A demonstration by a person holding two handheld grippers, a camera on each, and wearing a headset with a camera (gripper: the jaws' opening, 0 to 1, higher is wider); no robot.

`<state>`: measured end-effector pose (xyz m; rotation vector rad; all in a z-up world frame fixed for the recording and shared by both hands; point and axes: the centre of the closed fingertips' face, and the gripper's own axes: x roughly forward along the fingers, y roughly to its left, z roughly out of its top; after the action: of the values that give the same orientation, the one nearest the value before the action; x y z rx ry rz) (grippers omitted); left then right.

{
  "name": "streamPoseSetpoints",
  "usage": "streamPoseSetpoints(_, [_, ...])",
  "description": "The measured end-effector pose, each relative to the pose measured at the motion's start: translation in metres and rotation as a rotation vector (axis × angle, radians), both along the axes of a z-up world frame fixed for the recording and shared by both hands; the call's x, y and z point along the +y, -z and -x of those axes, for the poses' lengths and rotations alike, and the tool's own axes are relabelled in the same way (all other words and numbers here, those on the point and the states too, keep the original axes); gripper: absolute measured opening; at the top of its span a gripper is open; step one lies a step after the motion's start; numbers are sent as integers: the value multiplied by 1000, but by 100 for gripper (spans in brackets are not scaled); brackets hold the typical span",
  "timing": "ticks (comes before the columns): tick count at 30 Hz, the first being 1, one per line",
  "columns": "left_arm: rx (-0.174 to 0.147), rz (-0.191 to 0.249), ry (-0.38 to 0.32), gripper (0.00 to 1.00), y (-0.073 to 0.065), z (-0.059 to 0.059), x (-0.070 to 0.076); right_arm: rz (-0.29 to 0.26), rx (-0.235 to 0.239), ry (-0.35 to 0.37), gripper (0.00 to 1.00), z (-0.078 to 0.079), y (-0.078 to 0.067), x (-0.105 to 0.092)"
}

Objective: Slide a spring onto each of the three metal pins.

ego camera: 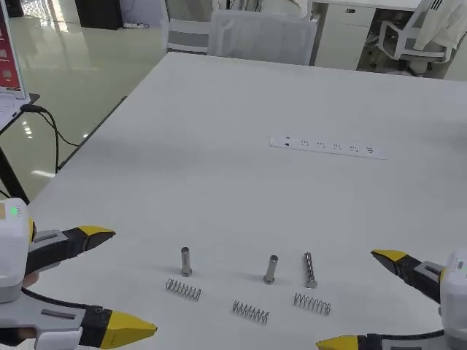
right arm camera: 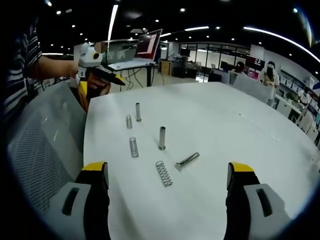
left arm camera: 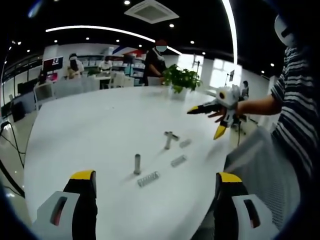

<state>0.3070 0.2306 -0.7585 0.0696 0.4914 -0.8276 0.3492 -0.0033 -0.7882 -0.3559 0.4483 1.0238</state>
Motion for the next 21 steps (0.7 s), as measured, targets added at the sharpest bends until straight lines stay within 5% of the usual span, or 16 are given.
streamPoseSetpoints(7, [-13,-2,19,97,1,-6,0,-16,-1,-13,99,-2,-2,9])
streamPoseSetpoints(21, [1,-18,40,96,10,-5,2,33,45,-5,97,7,21,-4])
